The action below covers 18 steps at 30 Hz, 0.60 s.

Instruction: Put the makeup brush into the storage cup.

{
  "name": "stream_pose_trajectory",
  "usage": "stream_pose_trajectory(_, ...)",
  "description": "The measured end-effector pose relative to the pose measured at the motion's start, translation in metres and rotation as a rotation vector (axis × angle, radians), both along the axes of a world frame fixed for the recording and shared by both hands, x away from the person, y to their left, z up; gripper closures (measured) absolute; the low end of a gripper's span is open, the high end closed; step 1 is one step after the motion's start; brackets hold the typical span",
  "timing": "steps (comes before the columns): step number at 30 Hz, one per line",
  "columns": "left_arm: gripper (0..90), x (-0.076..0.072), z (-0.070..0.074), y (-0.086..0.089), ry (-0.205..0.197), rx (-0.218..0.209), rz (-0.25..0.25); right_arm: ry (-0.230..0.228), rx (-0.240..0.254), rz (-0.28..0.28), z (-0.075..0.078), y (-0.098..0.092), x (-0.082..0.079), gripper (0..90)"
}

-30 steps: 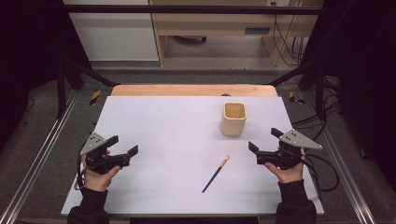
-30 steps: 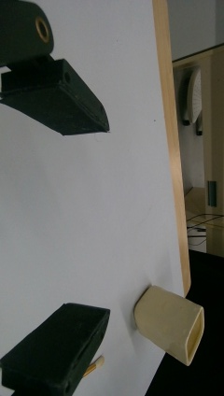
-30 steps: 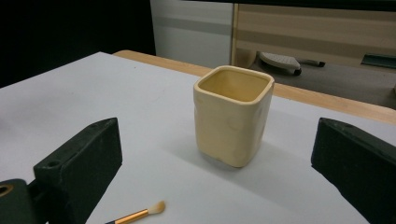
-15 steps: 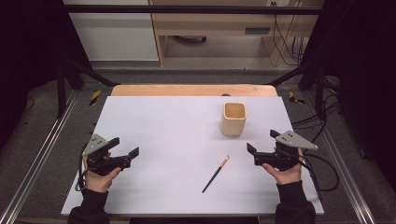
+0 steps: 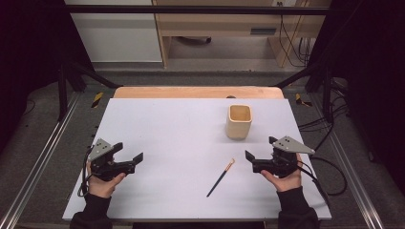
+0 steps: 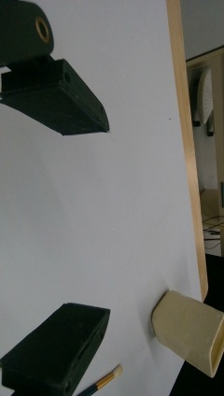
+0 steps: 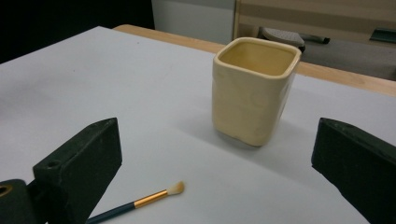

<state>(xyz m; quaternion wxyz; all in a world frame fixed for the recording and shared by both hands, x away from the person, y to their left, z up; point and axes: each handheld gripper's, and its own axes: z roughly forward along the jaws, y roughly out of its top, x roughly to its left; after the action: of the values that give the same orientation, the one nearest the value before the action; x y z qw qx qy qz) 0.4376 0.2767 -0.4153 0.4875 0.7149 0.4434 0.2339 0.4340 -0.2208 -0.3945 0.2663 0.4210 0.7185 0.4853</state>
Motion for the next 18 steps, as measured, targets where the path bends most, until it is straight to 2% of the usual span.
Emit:
stream_pose_trajectory(9,8.8,0.000,-0.003,0.000,0.011,0.014,0.000,0.038,-0.039,0.012,-0.009,0.018,-0.002,1.9)
stream_pose_trajectory(13,8.8,-0.001,-0.003,-0.001,0.017,0.027,-0.006,0.045,-0.040,0.019,-0.011,0.022,-0.003,1.9)
stream_pose_trajectory(18,8.8,-0.001,-0.002,-0.001,0.016,0.032,-0.006,0.089,-0.033,0.018,-0.019,0.031,-0.004,2.2)
